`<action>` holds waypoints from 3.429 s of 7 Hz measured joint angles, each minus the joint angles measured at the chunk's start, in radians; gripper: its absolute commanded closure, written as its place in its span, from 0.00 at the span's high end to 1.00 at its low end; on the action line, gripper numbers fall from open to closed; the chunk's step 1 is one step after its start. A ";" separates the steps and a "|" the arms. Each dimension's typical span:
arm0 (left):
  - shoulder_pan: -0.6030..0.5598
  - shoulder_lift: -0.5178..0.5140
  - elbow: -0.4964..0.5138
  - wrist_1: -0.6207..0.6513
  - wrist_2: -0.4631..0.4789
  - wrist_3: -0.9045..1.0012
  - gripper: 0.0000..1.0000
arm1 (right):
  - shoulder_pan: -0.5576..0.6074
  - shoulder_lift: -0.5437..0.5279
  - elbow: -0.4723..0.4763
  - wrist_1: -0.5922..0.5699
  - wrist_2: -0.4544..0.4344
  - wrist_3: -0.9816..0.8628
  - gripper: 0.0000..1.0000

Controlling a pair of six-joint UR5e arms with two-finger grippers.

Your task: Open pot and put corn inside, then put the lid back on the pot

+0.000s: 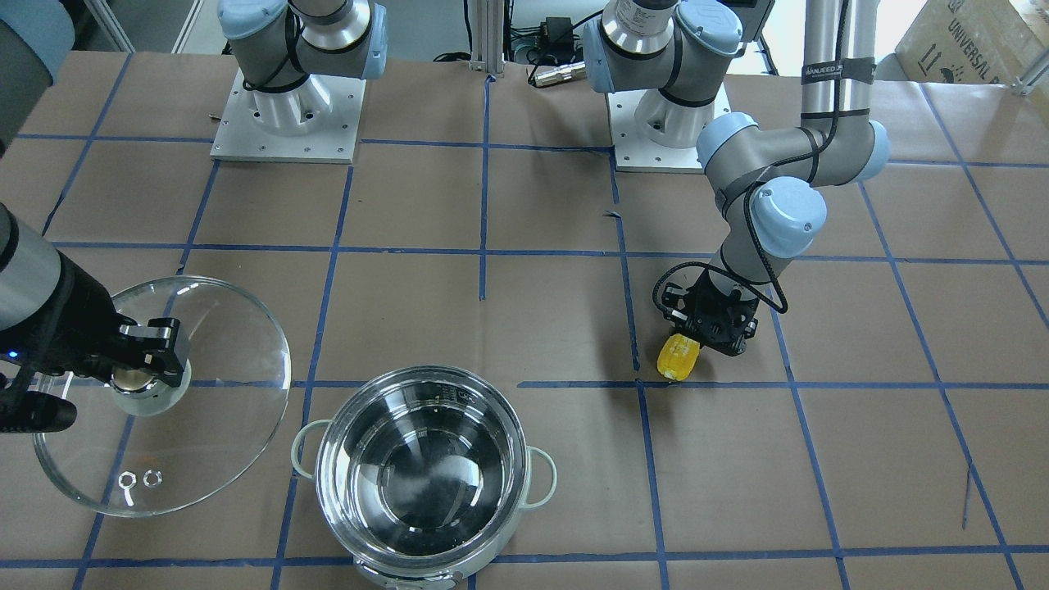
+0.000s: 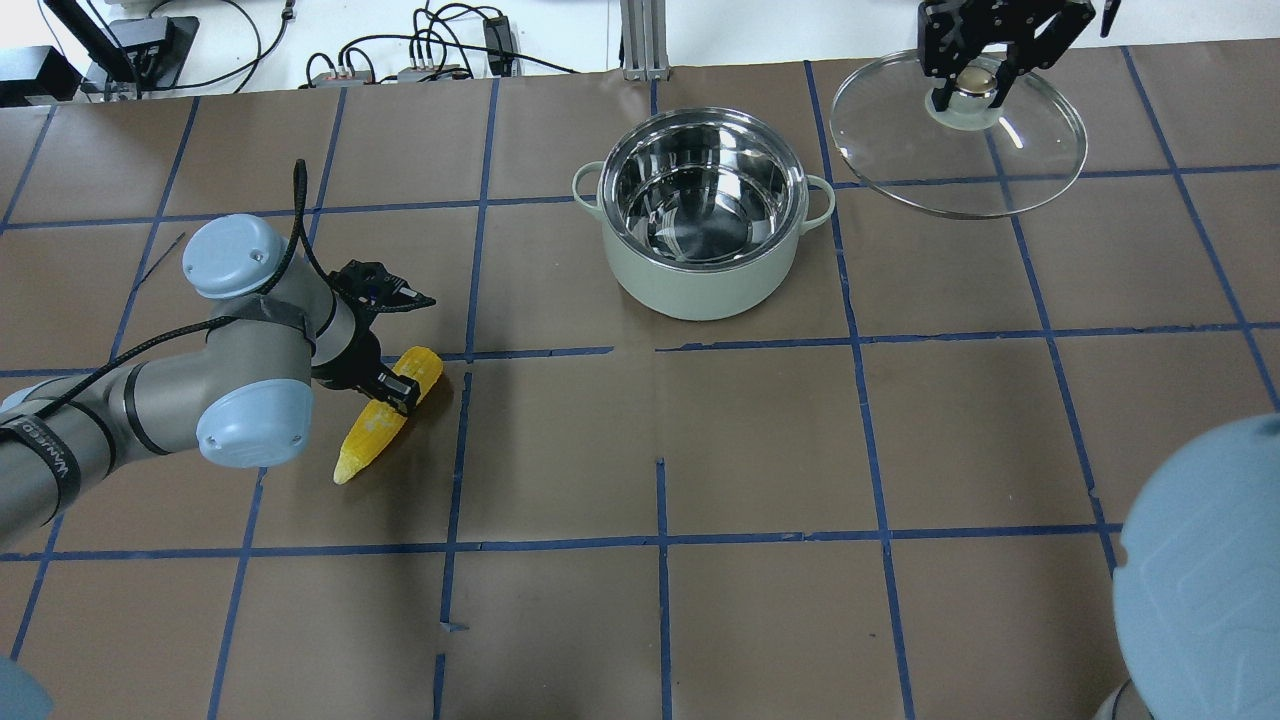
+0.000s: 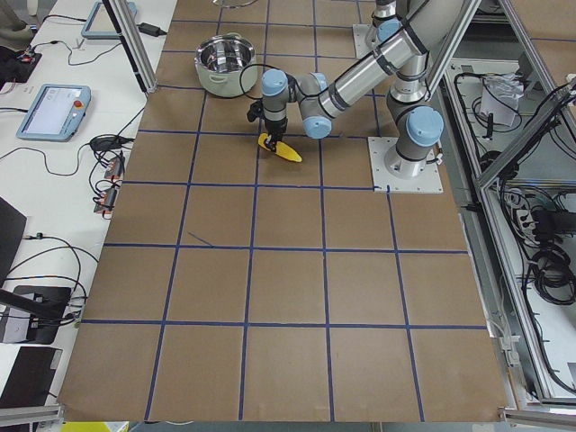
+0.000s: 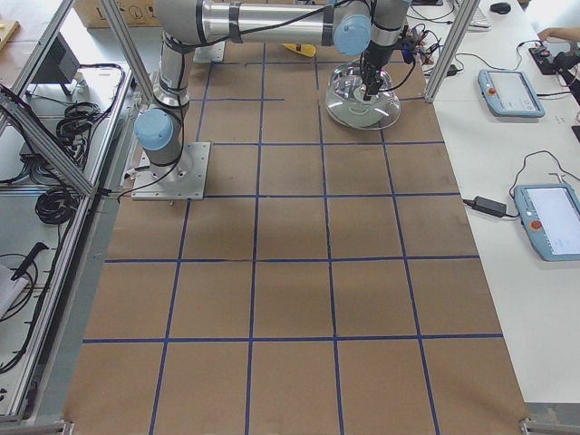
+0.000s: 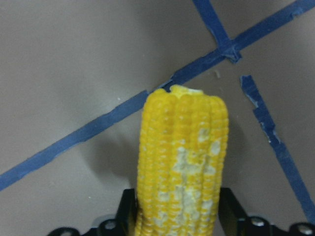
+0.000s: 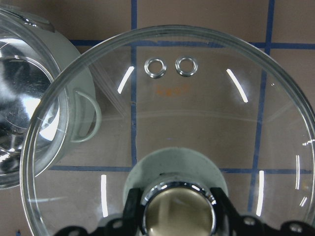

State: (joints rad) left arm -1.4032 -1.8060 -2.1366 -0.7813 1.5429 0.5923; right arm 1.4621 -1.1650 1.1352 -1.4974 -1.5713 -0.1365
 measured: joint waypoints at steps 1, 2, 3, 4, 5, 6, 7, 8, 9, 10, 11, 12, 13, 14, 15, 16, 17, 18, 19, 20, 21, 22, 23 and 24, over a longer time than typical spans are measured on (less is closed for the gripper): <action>-0.029 0.014 0.022 -0.026 0.010 -0.071 0.14 | -0.024 0.000 0.007 0.004 -0.002 -0.020 0.25; -0.082 0.027 0.085 -0.102 0.027 -0.160 0.14 | -0.047 0.000 0.017 0.005 -0.002 -0.038 0.25; -0.143 0.030 0.203 -0.235 0.042 -0.273 0.14 | -0.061 -0.001 0.024 0.006 0.000 -0.048 0.25; -0.200 0.022 0.374 -0.411 0.046 -0.394 0.14 | -0.066 -0.001 0.027 0.006 0.002 -0.051 0.25; -0.244 0.000 0.576 -0.596 0.034 -0.500 0.14 | -0.067 -0.001 0.028 0.006 0.003 -0.052 0.25; -0.275 -0.052 0.784 -0.752 0.004 -0.590 0.14 | -0.067 -0.001 0.029 0.006 0.003 -0.052 0.25; -0.305 -0.131 0.980 -0.869 -0.032 -0.675 0.14 | -0.068 -0.001 0.030 0.007 0.004 -0.053 0.25; -0.344 -0.225 1.153 -0.945 -0.053 -0.757 0.14 | -0.068 -0.001 0.030 0.007 0.004 -0.053 0.25; -0.391 -0.327 1.303 -0.983 -0.060 -0.830 0.14 | -0.068 0.000 0.030 0.007 0.004 -0.052 0.25; -0.436 -0.423 1.425 -0.997 -0.062 -0.898 0.12 | -0.067 0.000 0.030 0.007 0.004 -0.052 0.25; -0.478 -0.501 1.511 -1.003 -0.062 -0.958 0.11 | -0.067 0.000 0.030 0.006 0.004 -0.052 0.24; -0.521 -0.562 1.558 -1.006 -0.060 -0.993 0.10 | -0.066 0.000 0.029 0.006 0.003 -0.052 0.24; -0.554 -0.601 1.574 -1.010 -0.057 -1.006 0.11 | -0.066 0.000 0.028 0.006 0.003 -0.052 0.25; -0.571 -0.622 1.573 -1.026 -0.056 -1.005 0.11 | -0.064 0.000 0.028 0.005 0.003 -0.052 0.25; -0.577 -0.636 1.569 -1.051 -0.055 -0.993 0.11 | -0.063 0.000 0.028 0.005 0.003 -0.052 0.25; -0.576 -0.646 1.567 -1.070 -0.052 -0.976 0.11 | -0.062 0.000 0.028 0.005 0.004 -0.052 0.25; -0.570 -0.651 1.567 -1.078 -0.050 -0.964 0.11 | -0.062 0.000 0.028 0.005 0.004 -0.051 0.25; -0.564 -0.652 1.567 -1.078 -0.049 -0.959 0.11 | -0.061 0.000 0.028 0.005 0.004 -0.051 0.25; -0.558 -0.652 1.569 -1.076 -0.048 -0.957 0.11 | -0.061 0.000 0.028 0.005 0.004 -0.051 0.25; -0.556 -0.653 1.571 -1.072 -0.049 -0.957 0.12 | -0.060 0.001 0.028 0.005 0.004 -0.051 0.25; -0.555 -0.654 1.571 -1.066 -0.050 -0.957 0.23 | -0.059 0.002 0.028 0.005 0.005 -0.050 0.25; -0.555 -0.657 1.572 -1.055 -0.050 -0.959 0.69 | -0.058 0.002 0.028 0.005 0.005 -0.050 0.25; -0.555 -0.660 1.573 -1.042 -0.050 -0.966 0.89 | -0.056 0.003 0.028 0.005 0.005 -0.049 0.25; -0.555 -0.661 1.572 -1.028 -0.051 -0.972 0.92 | -0.056 0.004 0.028 0.005 0.005 -0.048 0.25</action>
State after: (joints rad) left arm -1.9587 -2.4674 -0.5643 -1.8094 1.4923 -0.3796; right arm 1.4062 -1.1610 1.1628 -1.4929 -1.5662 -0.1847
